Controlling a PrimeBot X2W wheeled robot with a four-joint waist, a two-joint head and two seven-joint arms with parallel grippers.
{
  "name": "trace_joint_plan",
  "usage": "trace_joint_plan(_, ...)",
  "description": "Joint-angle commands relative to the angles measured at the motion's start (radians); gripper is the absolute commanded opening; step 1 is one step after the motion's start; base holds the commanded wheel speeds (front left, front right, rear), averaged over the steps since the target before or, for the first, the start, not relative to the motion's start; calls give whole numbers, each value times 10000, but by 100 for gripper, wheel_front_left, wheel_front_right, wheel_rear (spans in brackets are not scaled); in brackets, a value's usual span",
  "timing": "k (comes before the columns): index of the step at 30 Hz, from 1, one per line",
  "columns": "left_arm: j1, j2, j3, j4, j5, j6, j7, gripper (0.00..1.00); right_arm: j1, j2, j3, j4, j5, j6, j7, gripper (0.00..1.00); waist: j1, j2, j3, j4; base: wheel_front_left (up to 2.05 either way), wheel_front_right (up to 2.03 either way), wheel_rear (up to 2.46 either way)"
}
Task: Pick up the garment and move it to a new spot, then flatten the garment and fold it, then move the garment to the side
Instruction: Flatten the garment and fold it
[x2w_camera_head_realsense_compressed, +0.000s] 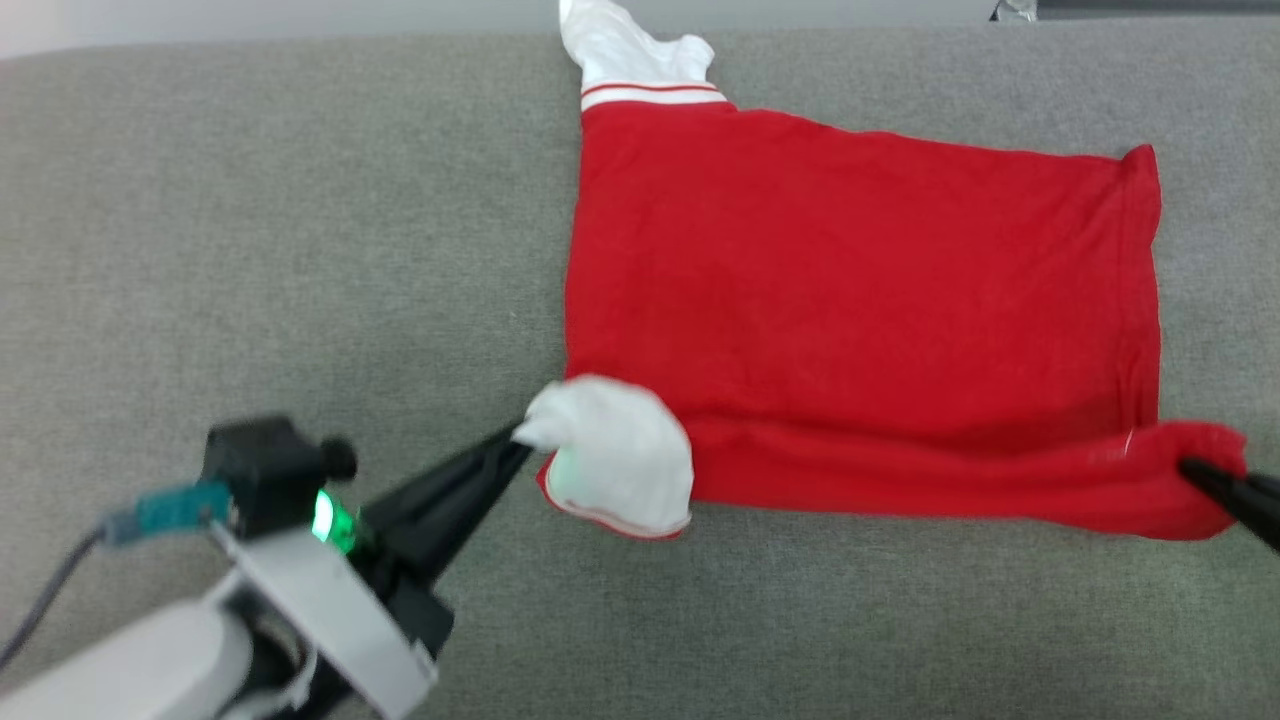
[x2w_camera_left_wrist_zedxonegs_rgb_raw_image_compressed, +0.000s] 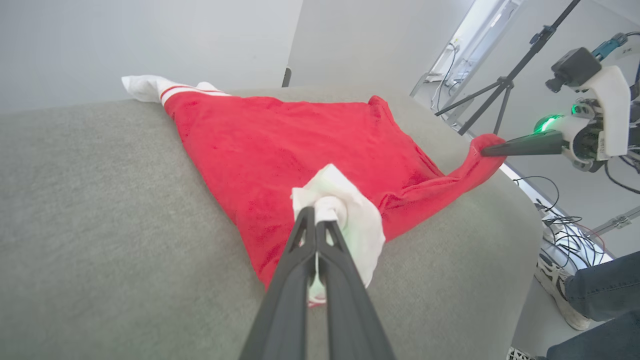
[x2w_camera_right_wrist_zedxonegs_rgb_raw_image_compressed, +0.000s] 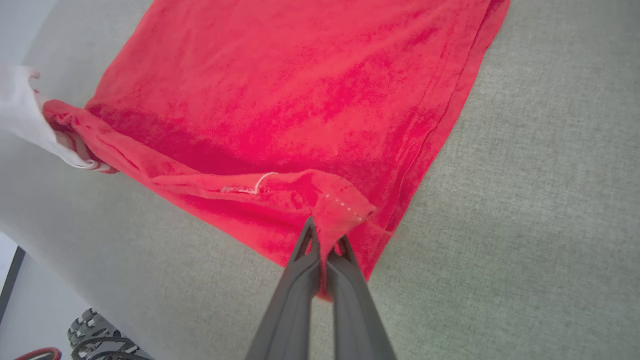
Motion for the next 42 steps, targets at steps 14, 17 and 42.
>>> trace_joint_plan(14,-2627,-2088,171,4209,-350,-1728,273,0,-2642,1137,972,2527,-735,-8,-653,0,0,0,760,-366,0,0,0)
trace_joint_plan(17,-2994,-2331,138,4818,-292,-1841,236,0,-2818,1164,1176,2775,-778,-8,-842,0,0,0,884,-398,0,0,0)
trace_joint_plan(42,-4114,-2765,-1265,7383,-779,-2033,1007,31,-3579,1043,2669,3708,-757,-8,-1966,1,0,0,1202,-623,0,0,0)
